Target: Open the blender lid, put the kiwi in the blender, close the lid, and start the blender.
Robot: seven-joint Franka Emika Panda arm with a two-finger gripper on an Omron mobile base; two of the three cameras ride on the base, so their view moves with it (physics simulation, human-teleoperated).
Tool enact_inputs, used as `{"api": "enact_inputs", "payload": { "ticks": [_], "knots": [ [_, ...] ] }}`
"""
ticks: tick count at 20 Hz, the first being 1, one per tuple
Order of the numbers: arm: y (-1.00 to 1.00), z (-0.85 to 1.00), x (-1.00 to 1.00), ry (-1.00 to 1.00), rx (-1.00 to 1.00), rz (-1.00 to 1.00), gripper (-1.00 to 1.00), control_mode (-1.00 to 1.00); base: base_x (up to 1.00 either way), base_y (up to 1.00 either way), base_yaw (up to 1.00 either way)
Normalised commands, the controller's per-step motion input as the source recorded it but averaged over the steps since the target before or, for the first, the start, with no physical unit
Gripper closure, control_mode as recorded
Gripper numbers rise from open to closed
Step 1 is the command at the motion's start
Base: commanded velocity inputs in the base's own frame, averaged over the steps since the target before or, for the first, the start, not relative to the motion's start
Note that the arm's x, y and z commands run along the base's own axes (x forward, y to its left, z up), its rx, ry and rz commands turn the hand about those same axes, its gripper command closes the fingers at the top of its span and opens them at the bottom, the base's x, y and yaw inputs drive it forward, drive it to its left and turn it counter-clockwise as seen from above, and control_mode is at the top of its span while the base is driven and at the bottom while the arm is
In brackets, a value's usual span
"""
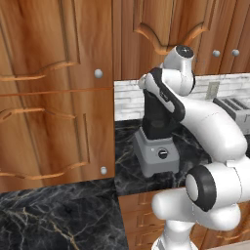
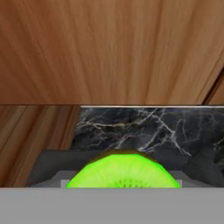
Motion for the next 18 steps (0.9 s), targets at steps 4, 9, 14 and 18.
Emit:
{"api": "enact_inputs", "payload": {
  "ticks": [4, 9, 14, 18],
  "knots": [
    [0.03, -0.63, -0.17, 0.01, -0.08, 0.0, 1.0, -1.0, 0.0, 0.0, 0.0],
    [0.0, -0.64, -0.04, 0.07, -0.06, 0.0, -1.0, -1.0, 0.0, 0.0, 0.0],
    [0.02, -0.15, 0.0, 0.03, -0.01, 0.0, -1.0, -1.0, 0.0, 0.0, 0.0],
    [0.0, 0.0, 0.0, 0.0, 0.0, 0.0, -1.0, -1.0, 0.0, 0.0, 0.0]
  ]
}}
